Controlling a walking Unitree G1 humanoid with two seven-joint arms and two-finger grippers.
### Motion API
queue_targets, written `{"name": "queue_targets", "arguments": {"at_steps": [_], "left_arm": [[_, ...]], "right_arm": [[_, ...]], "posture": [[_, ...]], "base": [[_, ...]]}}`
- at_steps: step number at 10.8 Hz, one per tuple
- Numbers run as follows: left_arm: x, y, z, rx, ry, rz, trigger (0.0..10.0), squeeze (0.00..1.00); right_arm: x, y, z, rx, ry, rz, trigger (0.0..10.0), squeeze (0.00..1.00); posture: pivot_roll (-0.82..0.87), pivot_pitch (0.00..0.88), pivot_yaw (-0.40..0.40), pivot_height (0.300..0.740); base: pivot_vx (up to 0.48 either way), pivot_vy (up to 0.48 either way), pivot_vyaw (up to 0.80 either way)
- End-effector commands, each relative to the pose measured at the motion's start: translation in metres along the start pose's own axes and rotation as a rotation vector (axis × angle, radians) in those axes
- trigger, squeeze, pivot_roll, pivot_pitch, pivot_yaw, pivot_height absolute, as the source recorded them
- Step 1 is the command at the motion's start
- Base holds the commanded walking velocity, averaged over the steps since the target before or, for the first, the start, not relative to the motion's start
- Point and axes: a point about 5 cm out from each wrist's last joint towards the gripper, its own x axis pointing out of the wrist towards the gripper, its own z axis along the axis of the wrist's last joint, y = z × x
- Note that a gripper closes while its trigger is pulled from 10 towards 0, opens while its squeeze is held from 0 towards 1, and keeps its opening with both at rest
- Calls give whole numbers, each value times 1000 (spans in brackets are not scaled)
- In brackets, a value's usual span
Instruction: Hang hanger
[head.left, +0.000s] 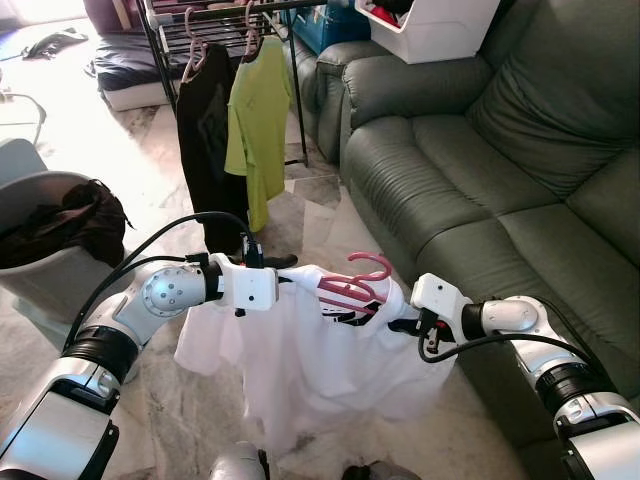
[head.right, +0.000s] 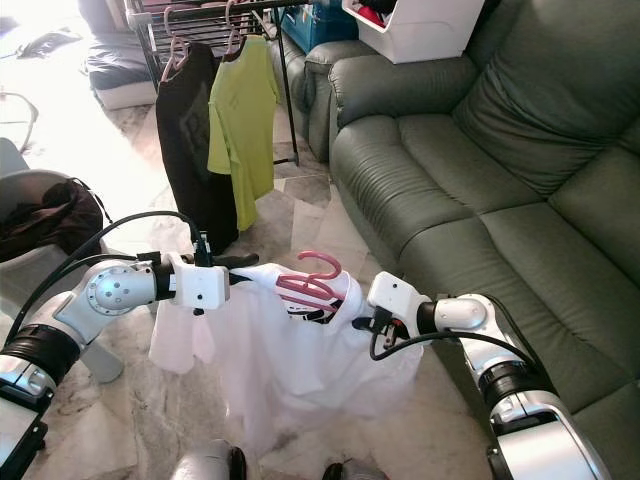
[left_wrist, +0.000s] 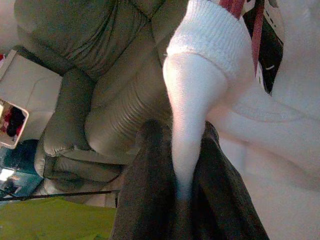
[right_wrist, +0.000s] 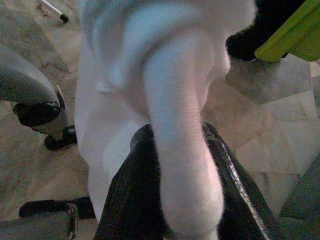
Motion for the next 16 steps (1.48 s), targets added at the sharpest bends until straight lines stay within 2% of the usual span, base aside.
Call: {"name": "queue_targets", "arguments": {"at_steps": [1, 6, 7, 8, 10, 12, 13, 14, 15, 16], "left_arm": [[0, 17, 8, 12, -46, 88, 0, 0], [2, 16, 8, 18, -43, 115, 0, 0], [3, 18, 7, 19, -36, 139, 4196, 0], [5, 16, 6, -15, -43, 116, 10000, 1000], [6, 16, 6, 8, -40, 126, 10000, 1000], [5, 15, 6, 28, -39, 131, 10000, 1000], [4, 13, 5, -19, -47, 132, 10000, 1000], [1, -4, 0, -132, -43, 78, 10000, 1000], [-2, -15, -6, -187, -24, 81, 10000, 1000], [-6, -23, -13, -318, 10, 206, 10000, 1000]], "right_arm": [[-2, -3, -1, -1, 18, -1, 0, 0], [-2, -2, -2, 10, 12, -11, 0, 0], [-1, 0, -4, 16, 11, -16, 0, 0], [-1, 1, -4, 22, 6, -25, 0, 0], [-1, 0, -4, 24, 2, -49, 0, 0], [-2, -7, -7, 31, 38, -162, 0, 0], [-1, -12, -6, 32, 33, -243, 0, 0], [4, -12, -4, 114, -20, -344, 0, 0], [8, -7, -5, 116, -33, -381, 0, 0], [12, -1, -5, 156, -75, -456, 0, 0]], "posture": [[-11, 15, -30, 740], [-15, 9, -31, 740], [-18, 6, -31, 740], [-23, 8, -30, 740], [-27, 3, -30, 740], [-26, 1, -34, 740], [-26, 0, -38, 740], [-26, 1, -41, 740], [-28, 0, -39, 740], [-30, 0, -37, 740]], "base": [[0, 0, 0], [0, 0, 0], [0, 0, 0], [0, 0, 0], [0, 0, 0], [0, 0, 0], [0, 0, 0], [0, 0, 0], [0, 0, 0], [0, 0, 0]]}}
